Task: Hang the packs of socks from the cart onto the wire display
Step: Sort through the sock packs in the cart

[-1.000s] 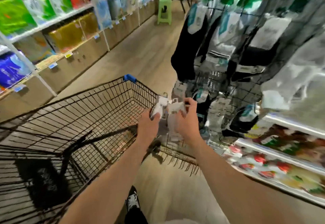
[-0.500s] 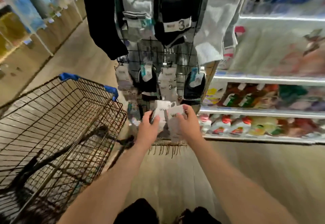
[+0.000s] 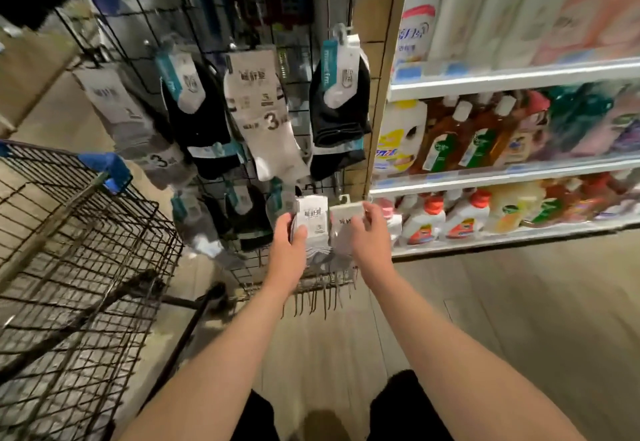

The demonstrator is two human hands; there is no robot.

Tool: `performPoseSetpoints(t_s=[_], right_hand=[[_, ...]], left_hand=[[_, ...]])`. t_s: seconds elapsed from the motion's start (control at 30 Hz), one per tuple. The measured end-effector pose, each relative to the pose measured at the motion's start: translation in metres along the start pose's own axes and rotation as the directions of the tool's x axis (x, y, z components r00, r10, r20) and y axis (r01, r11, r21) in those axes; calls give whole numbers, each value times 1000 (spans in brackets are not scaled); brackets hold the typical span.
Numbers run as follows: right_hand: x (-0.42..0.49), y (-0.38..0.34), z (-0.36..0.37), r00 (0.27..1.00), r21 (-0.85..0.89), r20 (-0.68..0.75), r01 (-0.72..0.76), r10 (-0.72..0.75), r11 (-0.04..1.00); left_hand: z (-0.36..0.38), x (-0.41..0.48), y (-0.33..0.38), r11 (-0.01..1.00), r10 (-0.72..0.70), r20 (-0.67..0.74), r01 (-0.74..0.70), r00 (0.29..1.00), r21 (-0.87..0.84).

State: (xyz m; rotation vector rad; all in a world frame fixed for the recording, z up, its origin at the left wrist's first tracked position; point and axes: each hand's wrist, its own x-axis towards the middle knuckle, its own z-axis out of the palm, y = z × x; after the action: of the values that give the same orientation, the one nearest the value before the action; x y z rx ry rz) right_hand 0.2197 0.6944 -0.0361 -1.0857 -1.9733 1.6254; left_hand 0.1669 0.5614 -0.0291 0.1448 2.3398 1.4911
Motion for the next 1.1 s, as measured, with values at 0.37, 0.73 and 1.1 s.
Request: performPoseSetpoints(t_s=[0.37, 0.73, 1.1], right_hand=[[76, 74, 38, 945, 174, -169, 310, -281, 935], [99, 61, 35, 899, 316, -142, 439, -415, 841], [115, 60, 48, 913, 246, -51, 405, -406, 880]], left_hand=[[48, 82, -71, 952, 283, -91, -291, 955, -94], [61, 87, -86, 903, 363, -135, -384, 922, -194], [72, 94, -88, 884, 381, -121, -399, 917, -243]])
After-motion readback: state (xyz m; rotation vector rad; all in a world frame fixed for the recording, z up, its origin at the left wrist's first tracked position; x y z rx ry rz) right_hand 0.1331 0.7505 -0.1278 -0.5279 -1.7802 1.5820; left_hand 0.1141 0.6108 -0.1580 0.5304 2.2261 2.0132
